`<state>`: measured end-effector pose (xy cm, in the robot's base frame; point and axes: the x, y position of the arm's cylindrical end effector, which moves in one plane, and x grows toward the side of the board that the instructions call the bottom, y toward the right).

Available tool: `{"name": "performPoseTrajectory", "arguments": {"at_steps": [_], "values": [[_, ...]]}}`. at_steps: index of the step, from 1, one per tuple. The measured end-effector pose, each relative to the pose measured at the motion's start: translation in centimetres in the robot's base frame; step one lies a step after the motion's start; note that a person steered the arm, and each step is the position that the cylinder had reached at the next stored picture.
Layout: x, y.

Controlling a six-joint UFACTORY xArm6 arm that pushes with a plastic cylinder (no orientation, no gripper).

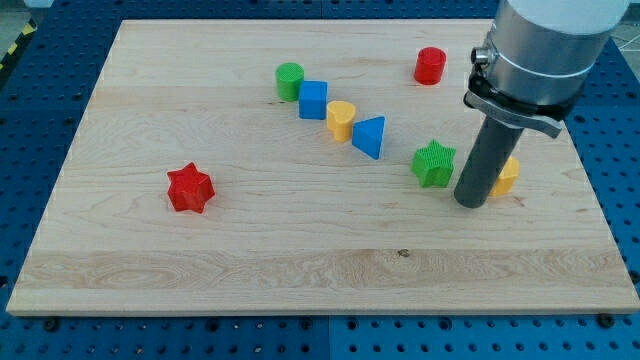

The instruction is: Move green star a bit right and up

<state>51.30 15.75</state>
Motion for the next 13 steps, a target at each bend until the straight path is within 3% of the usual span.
{"name": "performPoseTrajectory", "arguments": {"at_steps": [1,3,6,8,10,13], "values": [[1.9,1.4],[1.4,2.1],[1.0,-1.7],[-4.2,-1.7],[-3.6,-1.7],[-8.0,-1.7]]}}
